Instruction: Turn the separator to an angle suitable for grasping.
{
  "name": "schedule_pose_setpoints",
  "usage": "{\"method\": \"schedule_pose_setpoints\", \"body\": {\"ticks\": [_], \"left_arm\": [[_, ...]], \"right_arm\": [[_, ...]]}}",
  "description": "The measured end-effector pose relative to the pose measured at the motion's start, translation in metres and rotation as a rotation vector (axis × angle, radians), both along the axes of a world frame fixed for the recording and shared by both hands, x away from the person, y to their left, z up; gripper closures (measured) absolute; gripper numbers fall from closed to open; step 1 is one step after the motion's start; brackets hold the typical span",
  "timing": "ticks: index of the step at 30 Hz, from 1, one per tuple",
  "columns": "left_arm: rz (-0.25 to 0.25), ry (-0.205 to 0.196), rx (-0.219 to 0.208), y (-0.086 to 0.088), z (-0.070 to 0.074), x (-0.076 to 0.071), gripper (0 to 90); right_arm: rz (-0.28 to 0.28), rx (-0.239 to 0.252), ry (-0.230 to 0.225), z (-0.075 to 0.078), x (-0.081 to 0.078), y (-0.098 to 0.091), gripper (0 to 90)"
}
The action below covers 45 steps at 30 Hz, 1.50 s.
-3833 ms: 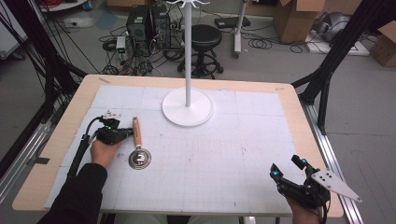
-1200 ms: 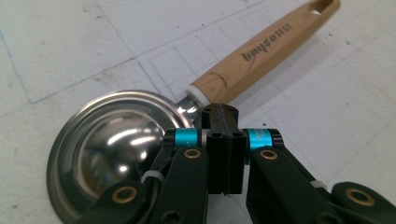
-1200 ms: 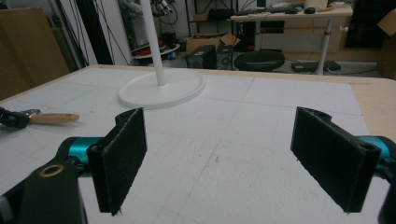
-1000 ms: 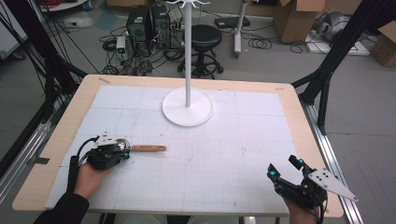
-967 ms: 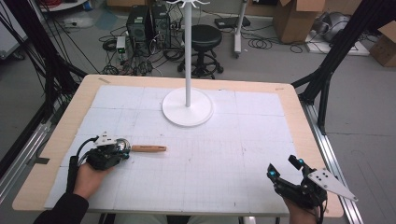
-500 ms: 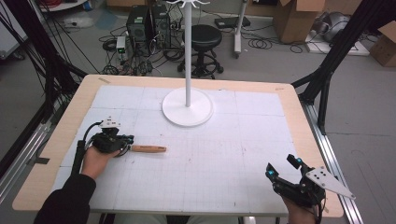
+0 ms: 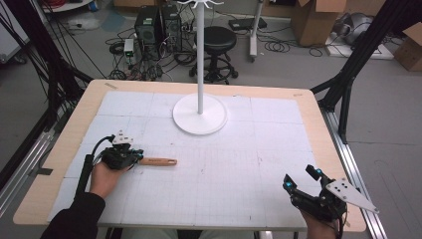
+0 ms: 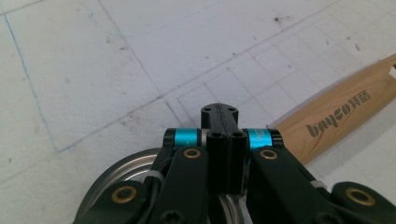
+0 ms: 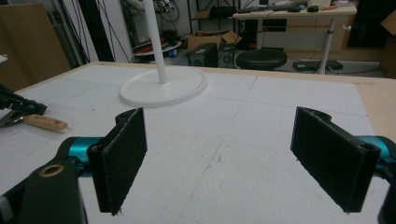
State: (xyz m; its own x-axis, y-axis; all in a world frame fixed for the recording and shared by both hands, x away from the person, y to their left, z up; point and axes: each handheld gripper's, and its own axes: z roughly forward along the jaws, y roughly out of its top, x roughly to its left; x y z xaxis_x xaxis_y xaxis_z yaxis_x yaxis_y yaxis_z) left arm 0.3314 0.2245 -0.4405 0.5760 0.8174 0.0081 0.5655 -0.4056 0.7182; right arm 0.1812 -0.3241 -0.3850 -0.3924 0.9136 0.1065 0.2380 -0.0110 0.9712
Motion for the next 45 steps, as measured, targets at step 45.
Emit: {"method": "schedule_pose_setpoints", "body": {"ticks": [45], "left_arm": [[-0.076,-0.081,-0.206,0.005,0.016,-0.045,84.9]], "right_arm": [[0.0,-0.003,0.002,0.0,0.0,-0.002,17.4]]}}
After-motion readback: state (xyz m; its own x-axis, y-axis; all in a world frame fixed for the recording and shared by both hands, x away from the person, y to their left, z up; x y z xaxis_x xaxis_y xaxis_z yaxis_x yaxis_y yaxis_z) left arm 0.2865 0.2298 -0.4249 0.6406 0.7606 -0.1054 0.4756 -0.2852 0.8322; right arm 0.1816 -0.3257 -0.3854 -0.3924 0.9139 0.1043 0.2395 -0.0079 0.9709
